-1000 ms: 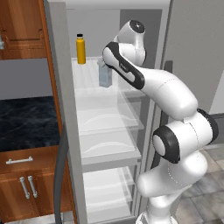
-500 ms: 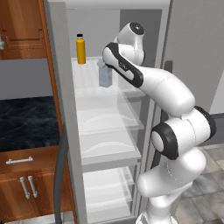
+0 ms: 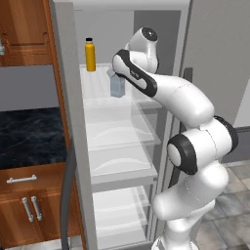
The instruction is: Take out the milk from the fridge and place it on the tray on the counter. Then take the sugar cube near the tray and place it in the tray.
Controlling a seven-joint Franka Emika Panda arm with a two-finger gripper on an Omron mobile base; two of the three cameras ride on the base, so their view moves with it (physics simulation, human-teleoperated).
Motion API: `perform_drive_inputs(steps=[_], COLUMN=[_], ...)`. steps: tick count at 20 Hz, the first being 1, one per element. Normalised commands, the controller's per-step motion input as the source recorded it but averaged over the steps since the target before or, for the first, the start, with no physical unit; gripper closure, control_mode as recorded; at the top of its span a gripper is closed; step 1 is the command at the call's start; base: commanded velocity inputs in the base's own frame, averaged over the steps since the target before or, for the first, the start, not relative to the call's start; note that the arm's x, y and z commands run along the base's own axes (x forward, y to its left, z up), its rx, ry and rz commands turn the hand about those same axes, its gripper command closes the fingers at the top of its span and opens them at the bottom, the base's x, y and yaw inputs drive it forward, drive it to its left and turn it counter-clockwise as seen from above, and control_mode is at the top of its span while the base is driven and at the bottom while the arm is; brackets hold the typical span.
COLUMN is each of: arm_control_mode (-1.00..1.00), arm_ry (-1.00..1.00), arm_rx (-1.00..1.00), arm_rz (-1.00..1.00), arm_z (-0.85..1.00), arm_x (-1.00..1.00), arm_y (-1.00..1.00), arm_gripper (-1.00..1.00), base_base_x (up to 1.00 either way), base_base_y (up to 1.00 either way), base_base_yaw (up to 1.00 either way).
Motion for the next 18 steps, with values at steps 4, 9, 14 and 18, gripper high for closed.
perform_drive_inputs(steps=[4, 9, 14, 18], arm_control_mode=[-1.00, -1.00, -1.00, -1.00], arm_ry=[0.00, 0.00, 0.00, 0.00], arm_rx=[0.00, 0.00, 0.00, 0.00], arm_rz=[0.00, 0.00, 0.00, 0.00], arm_z=[-0.08, -0.05, -0.03, -0.02], arm_x=[0.14, 0.07, 0.00, -0.16], arm_y=[0.05, 0.03, 0.01, 0.14], arm_gripper=[-1.00, 1.00, 1.00, 1.00], base_base_x=[0.00, 0.00, 0.00, 0.00], base_base_y=[0.00, 0.00, 0.00, 0.00], base_base_yaw=[0.00, 0.00, 0.00, 0.00])
